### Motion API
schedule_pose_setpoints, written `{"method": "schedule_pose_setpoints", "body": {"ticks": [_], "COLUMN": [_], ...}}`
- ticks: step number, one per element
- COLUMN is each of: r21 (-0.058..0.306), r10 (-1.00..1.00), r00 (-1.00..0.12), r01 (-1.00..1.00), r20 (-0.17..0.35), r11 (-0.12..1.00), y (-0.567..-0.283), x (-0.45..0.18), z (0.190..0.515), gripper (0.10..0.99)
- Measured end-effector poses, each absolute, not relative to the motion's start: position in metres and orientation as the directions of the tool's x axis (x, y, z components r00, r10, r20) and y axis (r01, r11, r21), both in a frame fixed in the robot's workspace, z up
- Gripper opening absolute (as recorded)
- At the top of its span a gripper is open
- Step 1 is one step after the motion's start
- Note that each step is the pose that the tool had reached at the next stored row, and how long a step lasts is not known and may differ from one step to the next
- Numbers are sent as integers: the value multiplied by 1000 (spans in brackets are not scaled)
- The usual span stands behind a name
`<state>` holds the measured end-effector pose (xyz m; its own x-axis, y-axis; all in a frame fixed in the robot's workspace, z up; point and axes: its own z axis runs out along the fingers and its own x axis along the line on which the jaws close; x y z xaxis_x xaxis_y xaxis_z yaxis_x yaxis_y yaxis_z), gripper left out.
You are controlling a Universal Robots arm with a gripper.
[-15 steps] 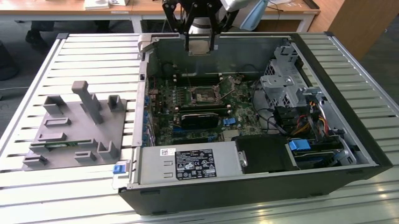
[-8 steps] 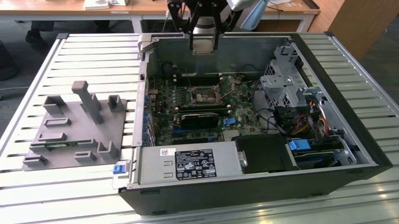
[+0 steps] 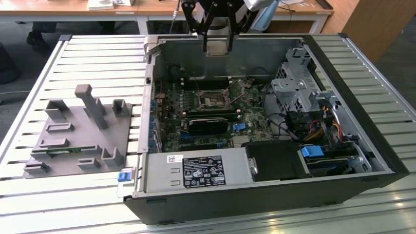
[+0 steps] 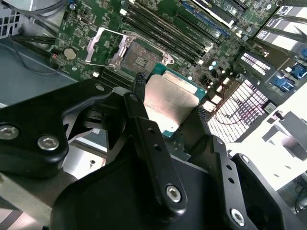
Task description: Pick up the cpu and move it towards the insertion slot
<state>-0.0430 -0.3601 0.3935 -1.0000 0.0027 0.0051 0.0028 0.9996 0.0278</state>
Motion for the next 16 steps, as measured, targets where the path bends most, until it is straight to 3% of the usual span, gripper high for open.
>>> {"method": "schedule_pose_setpoints", "body": {"ticks": [16], "r21": [28], "r10": [3], "r00": [-1000], "r01": [3], "r20": [5], "r11": [1000], "y": [-342], "x": [-35], "z": [393], "gripper": [541]}}
